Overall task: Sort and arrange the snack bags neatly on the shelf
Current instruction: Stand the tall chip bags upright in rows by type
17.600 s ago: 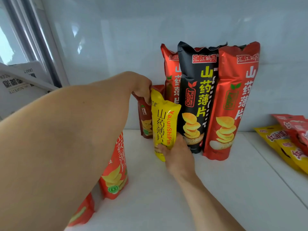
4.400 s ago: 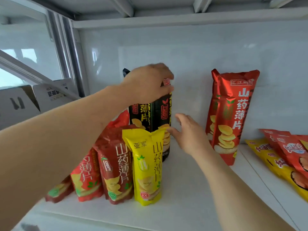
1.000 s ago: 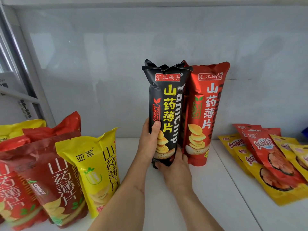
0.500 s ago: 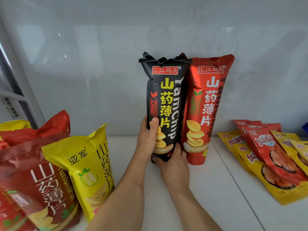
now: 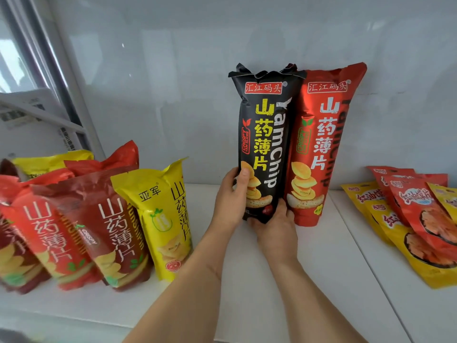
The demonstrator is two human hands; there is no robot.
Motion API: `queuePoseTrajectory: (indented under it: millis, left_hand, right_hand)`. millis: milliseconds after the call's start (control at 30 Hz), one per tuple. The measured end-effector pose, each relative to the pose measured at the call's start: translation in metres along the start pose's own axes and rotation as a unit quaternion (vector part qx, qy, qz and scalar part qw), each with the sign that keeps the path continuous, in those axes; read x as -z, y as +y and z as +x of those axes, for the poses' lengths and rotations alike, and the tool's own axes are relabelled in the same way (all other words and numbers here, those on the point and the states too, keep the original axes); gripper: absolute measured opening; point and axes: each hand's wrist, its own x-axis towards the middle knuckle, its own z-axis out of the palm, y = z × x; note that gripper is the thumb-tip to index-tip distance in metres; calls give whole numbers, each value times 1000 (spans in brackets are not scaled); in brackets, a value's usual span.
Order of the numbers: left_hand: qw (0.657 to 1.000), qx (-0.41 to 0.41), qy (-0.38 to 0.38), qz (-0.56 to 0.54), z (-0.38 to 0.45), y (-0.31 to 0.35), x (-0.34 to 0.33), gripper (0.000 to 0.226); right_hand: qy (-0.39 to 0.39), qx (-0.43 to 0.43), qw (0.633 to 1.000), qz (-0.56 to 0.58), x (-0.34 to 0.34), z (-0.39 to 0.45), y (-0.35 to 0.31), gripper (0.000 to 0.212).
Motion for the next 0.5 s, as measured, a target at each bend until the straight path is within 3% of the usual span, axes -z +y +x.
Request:
queuePoseTrajectory:
  millis: [100,233,500]
  left_hand:
    - [999,19,9,43,-18,-8,10,54]
    - [995,42,20,85,-48,-18,20,59]
    - [996,10,10,84,-107,-22,51,53]
  right_hand:
    - [-7,13,1000,-3,8,-10,1,76]
    - [-27,25,999,-12,19,-26,0,52]
    - [-103,43,994,19,30,-67,-14,43]
